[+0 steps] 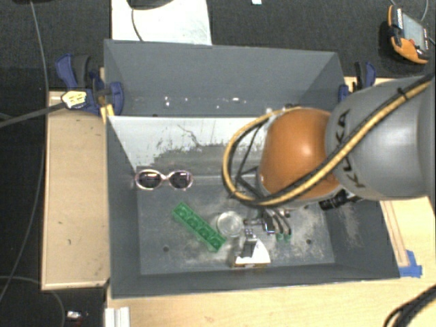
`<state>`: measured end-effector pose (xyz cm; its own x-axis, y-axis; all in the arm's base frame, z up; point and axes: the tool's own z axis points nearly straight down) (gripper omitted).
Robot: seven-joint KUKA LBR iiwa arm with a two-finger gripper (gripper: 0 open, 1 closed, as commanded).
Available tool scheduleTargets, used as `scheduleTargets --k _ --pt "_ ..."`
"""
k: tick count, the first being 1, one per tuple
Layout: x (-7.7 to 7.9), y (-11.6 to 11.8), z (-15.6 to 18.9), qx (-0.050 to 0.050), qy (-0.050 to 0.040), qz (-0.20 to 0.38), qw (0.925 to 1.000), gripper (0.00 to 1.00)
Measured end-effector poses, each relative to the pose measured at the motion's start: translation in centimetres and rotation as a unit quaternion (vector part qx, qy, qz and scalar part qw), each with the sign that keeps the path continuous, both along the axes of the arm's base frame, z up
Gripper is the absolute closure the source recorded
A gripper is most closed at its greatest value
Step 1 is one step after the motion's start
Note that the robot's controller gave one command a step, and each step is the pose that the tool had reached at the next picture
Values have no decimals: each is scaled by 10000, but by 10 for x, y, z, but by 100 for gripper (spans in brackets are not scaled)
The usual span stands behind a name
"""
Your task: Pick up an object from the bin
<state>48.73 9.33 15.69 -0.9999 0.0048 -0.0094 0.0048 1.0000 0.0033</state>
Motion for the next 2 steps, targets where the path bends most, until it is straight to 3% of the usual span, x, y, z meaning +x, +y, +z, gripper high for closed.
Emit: scheduleTargets --k 1,2 --pt "28 3 -54 -1 -4 396 9992 0" --pt "-2 30 -71 5 17 -332 9994 0"
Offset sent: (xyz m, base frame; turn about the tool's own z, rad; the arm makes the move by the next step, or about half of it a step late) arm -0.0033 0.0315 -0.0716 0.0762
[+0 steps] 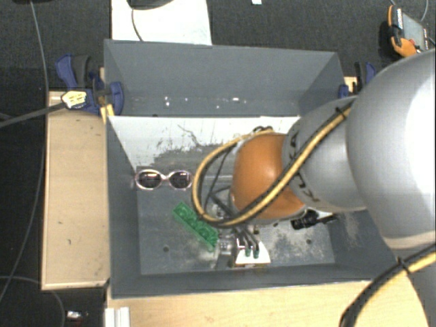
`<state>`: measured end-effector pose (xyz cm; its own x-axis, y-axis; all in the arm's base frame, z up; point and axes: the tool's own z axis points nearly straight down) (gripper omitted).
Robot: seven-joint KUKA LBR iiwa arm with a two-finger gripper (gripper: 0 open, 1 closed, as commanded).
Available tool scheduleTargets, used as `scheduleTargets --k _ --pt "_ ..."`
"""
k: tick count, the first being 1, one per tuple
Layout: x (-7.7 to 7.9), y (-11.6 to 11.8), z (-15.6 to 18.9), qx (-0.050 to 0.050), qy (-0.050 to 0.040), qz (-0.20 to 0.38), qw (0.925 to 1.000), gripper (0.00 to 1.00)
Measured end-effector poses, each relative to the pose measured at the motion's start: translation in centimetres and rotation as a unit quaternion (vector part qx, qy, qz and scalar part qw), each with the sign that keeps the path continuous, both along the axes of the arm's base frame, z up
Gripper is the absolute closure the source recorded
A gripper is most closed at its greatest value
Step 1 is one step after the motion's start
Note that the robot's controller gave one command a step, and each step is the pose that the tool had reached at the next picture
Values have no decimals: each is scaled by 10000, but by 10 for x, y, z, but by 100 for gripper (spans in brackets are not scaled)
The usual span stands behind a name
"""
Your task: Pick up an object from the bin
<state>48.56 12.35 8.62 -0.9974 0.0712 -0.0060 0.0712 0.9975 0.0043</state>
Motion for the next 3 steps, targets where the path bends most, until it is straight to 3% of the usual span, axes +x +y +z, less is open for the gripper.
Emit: scheduleTargets --k 1,2,3 --pt "9 12 -14 0 -31 228 9997 100" --pt "9 12 -14 1 -31 221 9997 100" --pt "15 14 69 8 -63 242 9997 100"
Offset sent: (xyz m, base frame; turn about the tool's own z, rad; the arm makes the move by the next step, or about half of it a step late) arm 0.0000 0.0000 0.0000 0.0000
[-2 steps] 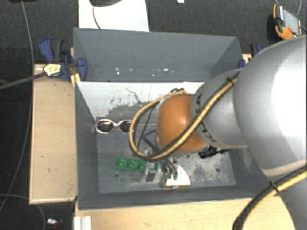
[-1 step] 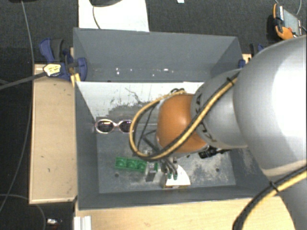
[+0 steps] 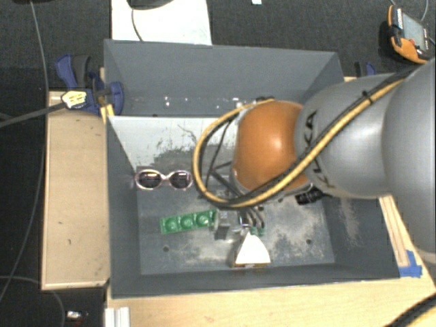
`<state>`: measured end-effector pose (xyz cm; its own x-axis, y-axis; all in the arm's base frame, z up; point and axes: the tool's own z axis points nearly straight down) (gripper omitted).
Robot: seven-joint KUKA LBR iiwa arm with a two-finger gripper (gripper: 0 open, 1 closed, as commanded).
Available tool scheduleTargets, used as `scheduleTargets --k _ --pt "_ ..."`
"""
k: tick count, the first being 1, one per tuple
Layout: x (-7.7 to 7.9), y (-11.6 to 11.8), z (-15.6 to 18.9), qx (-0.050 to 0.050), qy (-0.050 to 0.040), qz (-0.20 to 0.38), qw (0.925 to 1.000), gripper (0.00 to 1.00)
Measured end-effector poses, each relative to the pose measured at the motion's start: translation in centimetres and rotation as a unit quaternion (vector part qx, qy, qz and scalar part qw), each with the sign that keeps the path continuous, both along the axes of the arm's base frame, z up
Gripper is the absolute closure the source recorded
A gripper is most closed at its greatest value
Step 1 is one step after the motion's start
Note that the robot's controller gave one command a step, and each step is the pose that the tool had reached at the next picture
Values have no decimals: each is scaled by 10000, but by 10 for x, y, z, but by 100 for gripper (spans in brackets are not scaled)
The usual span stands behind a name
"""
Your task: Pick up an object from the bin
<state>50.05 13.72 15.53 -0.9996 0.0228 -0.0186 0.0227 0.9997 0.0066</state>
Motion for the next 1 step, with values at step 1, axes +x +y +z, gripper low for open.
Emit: scheduleTargets --k 1 --pt "8 -8 104 -15 76 -255 9996 100"
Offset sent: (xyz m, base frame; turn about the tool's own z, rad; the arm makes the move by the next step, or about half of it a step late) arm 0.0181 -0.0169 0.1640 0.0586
